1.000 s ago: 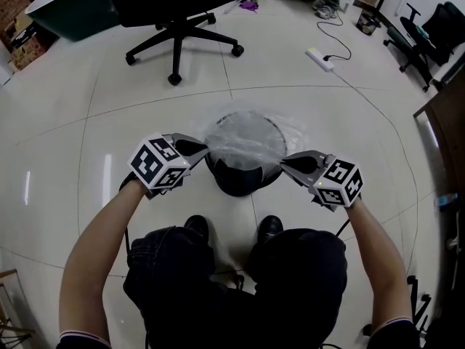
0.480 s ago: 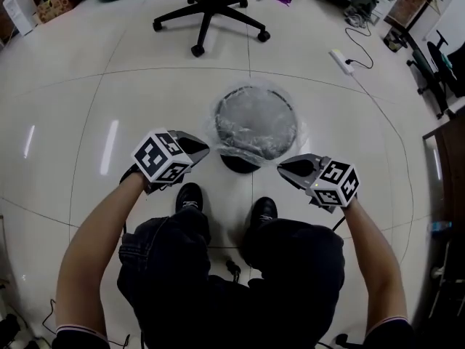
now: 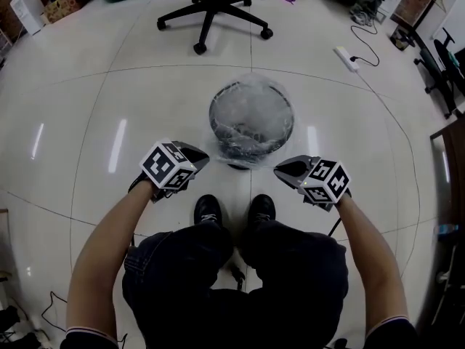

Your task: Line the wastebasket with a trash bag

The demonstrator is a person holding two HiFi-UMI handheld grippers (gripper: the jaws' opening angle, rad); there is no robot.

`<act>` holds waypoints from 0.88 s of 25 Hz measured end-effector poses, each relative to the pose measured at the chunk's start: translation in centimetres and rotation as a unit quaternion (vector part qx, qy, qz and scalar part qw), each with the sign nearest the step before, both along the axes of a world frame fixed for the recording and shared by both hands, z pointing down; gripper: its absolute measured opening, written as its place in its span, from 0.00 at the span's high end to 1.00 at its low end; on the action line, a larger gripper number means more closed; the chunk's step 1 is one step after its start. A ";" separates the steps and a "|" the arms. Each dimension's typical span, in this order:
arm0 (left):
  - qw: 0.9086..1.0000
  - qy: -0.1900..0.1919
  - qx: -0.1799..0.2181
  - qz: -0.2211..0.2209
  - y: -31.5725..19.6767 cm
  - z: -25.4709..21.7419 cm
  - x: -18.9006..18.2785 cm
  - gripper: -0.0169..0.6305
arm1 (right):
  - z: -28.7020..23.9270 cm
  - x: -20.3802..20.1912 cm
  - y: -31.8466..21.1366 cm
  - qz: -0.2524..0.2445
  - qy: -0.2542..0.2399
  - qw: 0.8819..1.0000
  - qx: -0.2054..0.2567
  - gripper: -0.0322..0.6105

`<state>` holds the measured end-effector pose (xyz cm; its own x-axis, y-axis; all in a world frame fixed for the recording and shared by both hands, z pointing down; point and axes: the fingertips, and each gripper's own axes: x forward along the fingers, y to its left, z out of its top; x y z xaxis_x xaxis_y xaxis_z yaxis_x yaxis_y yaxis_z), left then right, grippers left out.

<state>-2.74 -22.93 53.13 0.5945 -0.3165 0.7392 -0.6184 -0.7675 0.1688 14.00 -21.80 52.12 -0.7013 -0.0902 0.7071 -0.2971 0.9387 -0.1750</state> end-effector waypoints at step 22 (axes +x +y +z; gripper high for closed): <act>0.998 0.014 -0.054 -0.039 -3.9 8.7 0.9 0.95 | 7.2 0.5 -5.9 0.067 0.020 0.997 -0.033 0.95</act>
<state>-1.86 -26.82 61.88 0.5926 -0.2826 0.7543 -0.6693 -0.6937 0.2659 14.52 -27.68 59.32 -0.6566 -0.1337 0.7423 -0.4277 0.8766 -0.2205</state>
